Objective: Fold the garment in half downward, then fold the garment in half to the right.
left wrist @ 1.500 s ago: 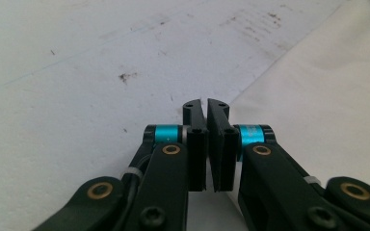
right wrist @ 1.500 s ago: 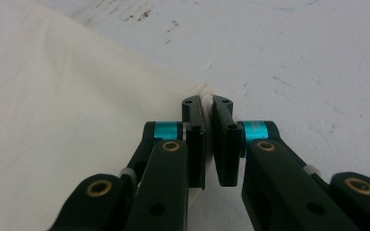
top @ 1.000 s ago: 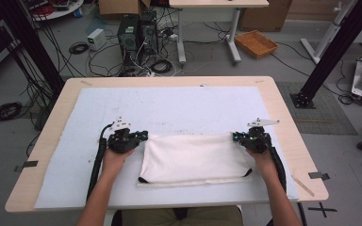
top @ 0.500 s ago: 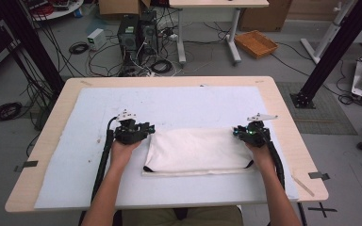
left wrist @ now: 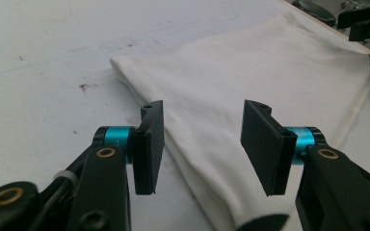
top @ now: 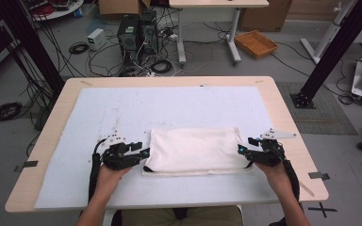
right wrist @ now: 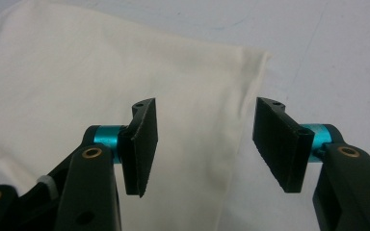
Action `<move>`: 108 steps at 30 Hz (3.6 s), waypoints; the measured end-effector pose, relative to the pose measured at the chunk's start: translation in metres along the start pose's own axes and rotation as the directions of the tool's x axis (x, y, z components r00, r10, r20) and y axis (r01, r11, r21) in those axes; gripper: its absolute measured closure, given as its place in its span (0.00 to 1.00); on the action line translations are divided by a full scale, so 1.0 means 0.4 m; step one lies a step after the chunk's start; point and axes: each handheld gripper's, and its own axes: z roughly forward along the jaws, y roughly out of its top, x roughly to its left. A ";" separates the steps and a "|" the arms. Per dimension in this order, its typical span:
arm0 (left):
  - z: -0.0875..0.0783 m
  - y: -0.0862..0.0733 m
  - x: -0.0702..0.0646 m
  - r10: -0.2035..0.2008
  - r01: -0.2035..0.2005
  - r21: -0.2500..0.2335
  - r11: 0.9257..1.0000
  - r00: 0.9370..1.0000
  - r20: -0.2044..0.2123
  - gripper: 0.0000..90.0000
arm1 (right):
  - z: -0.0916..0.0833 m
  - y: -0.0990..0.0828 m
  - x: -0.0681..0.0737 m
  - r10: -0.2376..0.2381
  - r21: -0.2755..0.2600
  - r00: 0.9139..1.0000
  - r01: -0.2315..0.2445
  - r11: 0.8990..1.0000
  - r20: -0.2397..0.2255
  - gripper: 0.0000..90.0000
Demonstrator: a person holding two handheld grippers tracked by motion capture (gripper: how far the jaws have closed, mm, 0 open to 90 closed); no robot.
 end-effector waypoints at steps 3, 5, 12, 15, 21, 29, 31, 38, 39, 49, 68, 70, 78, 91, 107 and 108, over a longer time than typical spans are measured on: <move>-0.009 -0.020 -0.022 0.010 -0.010 0.019 1.000 1.000 0.001 0.56 | -0.022 -0.021 0.014 -0.014 0.007 1.000 0.014 1.000 -0.003 0.48; -0.012 -0.033 -0.031 0.009 -0.009 0.031 0.999 1.000 -0.005 0.57 | -0.037 -0.030 0.020 -0.022 0.007 1.000 0.022 1.000 0.001 0.49; 0.004 -0.057 -0.049 0.042 -0.036 0.093 0.995 0.998 -0.057 0.65 | -0.052 -0.058 0.022 -0.021 0.026 1.000 0.021 0.999 -0.011 0.52; 0.013 -0.062 -0.058 0.064 -0.055 0.130 0.990 0.996 -0.068 0.84 | -0.049 -0.057 0.018 -0.019 0.038 1.000 0.019 0.999 -0.001 0.57; 0.005 -0.057 -0.068 0.088 -0.082 0.105 0.991 0.994 -0.062 0.96 | -0.058 -0.058 0.008 0.028 0.049 1.000 -0.028 0.998 -0.013 0.63; -0.023 -0.043 -0.078 0.122 -0.120 0.037 0.992 0.992 -0.036 0.96 | -0.065 -0.049 0.028 -0.056 0.075 0.998 0.058 0.996 -0.025 0.93; -0.035 -0.043 -0.080 0.128 -0.128 0.019 0.992 0.991 -0.026 0.97 | -0.078 -0.044 0.031 -0.062 0.064 0.998 0.063 0.996 -0.022 0.93; -0.043 -0.062 -0.085 0.118 -0.117 0.058 0.991 0.993 -0.010 0.97 | -0.091 -0.066 0.033 -0.060 0.118 0.998 0.061 0.991 -0.019 0.93; -0.043 -0.062 -0.085 0.118 -0.117 0.058 0.991 0.993 -0.010 0.97 | -0.091 -0.066 0.033 -0.060 0.118 0.998 0.061 0.991 -0.019 0.93; -0.058 -0.058 -0.045 0.093 -0.097 -0.055 0.994 0.993 -0.074 0.37 | -0.100 -0.075 0.002 -0.013 -0.008 0.998 0.014 1.000 0.068 0.33; -0.094 -0.040 0.000 0.107 -0.132 -0.173 0.976 0.983 -0.147 0.28 | -0.103 -0.030 -0.037 -0.041 -0.150 0.995 0.054 0.987 0.089 0.22; -0.099 -0.040 0.002 0.108 -0.134 -0.177 0.975 0.983 -0.151 0.27 | -0.106 -0.031 -0.038 -0.039 -0.149 0.996 0.051 0.987 0.085 0.22; -0.090 -0.039 0.002 0.106 -0.129 -0.160 0.979 0.984 -0.146 0.27 | -0.110 -0.040 -0.048 -0.030 -0.149 0.996 0.043 0.988 0.088 0.22; -0.057 -0.042 -0.020 0.084 -0.093 -0.077 0.993 0.990 -0.115 0.28 | -0.109 -0.040 -0.039 -0.027 -0.155 0.996 0.039 0.987 0.084 0.20; 0.031 -0.049 -0.055 0.072 -0.054 0.101 0.993 0.980 -0.187 0.29 | -0.074 -0.029 -0.004 -0.043 -0.140 0.998 0.048 0.989 0.042 0.20; 0.030 -0.049 -0.055 0.077 -0.057 0.107 0.993 0.979 -0.190 0.31 | -0.073 -0.029 -0.002 -0.051 -0.136 0.998 0.056 0.989 0.041 0.20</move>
